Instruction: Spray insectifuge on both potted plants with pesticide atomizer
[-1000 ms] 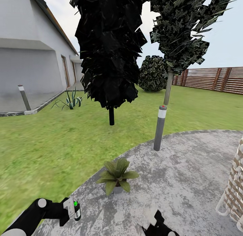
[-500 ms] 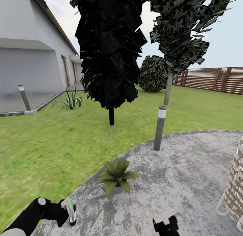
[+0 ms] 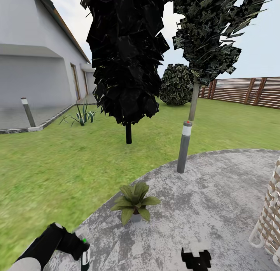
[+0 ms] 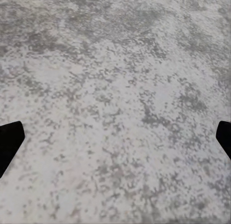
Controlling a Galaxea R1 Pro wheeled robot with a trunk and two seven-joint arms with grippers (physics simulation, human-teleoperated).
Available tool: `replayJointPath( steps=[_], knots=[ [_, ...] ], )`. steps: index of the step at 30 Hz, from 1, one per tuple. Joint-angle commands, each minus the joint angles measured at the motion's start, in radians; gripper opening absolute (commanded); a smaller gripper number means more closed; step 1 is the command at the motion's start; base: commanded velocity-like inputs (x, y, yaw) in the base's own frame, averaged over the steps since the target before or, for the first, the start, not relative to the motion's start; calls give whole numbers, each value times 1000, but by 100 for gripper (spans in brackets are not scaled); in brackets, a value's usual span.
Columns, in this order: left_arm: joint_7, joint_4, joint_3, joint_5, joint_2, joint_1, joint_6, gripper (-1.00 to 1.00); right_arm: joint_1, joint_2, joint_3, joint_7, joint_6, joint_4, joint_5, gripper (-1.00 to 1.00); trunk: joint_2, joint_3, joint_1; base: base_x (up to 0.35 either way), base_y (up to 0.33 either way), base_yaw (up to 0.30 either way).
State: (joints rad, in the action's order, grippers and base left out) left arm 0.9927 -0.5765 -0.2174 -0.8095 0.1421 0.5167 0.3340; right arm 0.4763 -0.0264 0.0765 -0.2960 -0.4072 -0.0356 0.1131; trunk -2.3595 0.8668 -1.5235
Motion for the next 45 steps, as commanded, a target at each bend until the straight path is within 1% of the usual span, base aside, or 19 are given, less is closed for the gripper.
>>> replayJointPath(
  steps=[1, 2, 3, 5, 6, 7, 9, 10, 12, 15, 16, 22, 29, 36, 40, 42, 45],
  knots=[
    [7, -2, -2, -5, -22, 12, 58, -100, 0, -5, 3, -12, 2, 2, 8, 100, 0, 1, 0, 0, 0, 0],
    [8, -2, -1, -6, -36, 22, 89, -100, 0, -6, 2, -12, 2, 3, 9, 100, 0, 1, 0, 0, 0, 0],
    [10, -2, 1, -8, -58, 42, 130, -100, -2, -5, 1, -12, 2, 3, 10, 100, 0, 1, 0, 0, 0, 0],
    [12, -2, 3, -12, -89, 73, 183, -100, -3, -1, 0, -13, 2, 3, 11, 100, 0, 1, 0, 0, 0, 0],
    [13, -2, 4, -13, -107, 100, 226, -100, -3, 1, -1, -14, 2, 3, 11, 100, 0, 1, 0, 0, 0, 0],
    [13, -2, 4, -13, -114, 118, 259, -100, -4, 2, -1, -14, 2, 3, 11, 100, 0, 1, 0, 0, 0, 0],
    [13, -2, 4, -14, -124, 156, 336, -100, -4, 3, -1, -15, 2, 3, 11, 100, 0, 1, 0, 0, 0, 0],
    [13, -2, 4, -14, -125, 168, 357, -100, -4, 3, -1, -15, 2, 3, 11, 100, 0, 1, 0, 0, 0, 0],
    [14, -2, 4, -14, -127, 184, 382, -100, -6, 3, -1, -15, 2, 3, 11, 100, 0, 1, 0, 0, 0, 0],
    [14, -2, 4, -18, -127, 194, 408, -100, -10, 3, -1, -16, 2, 3, 11, 100, 0, 1, 0, 0, 0, 0],
    [9, 2, 13, -25, -119, 180, 481, -100, -27, 6, 0, -15, 1, 3, 14, 100, 0, 1, 0, 0, 0, 0],
    [8, 4, 13, -25, -117, 180, 479, -100, -29, 6, 0, -15, 1, 4, 14, 100, 0, 1, 0, 11, -25, 0],
    [7, 0, 13, -24, -117, 180, 478, -100, -31, 6, 0, -15, 1, 3, 14, 100, 0, 1, 0, 99, -233, 0],
    [6, 3, 12, -24, -119, 180, 478, -100, -33, 6, 1, -15, 1, 3, 14, 100, 0, 1, 0, 194, -236, 0],
    [5, 8, 12, -27, -118, 180, 479, -100, -34, -1, 2, -15, 1, 3, 13, 100, 0, 1, 0, 163, -105, 0],
    [4, 12, 12, -42, -119, 180, 479, -100, -34, -1, 2, -15, 1, 3, 13, 100, 0, 1, 0, 27, -14, 0],
    [4, 14, 9, -74, -119, 180, 480, -100, -33, -1, 2, -15, 1, 3, 13, 100, 0, 1, 0, 9, -5, 0]
  ],
)
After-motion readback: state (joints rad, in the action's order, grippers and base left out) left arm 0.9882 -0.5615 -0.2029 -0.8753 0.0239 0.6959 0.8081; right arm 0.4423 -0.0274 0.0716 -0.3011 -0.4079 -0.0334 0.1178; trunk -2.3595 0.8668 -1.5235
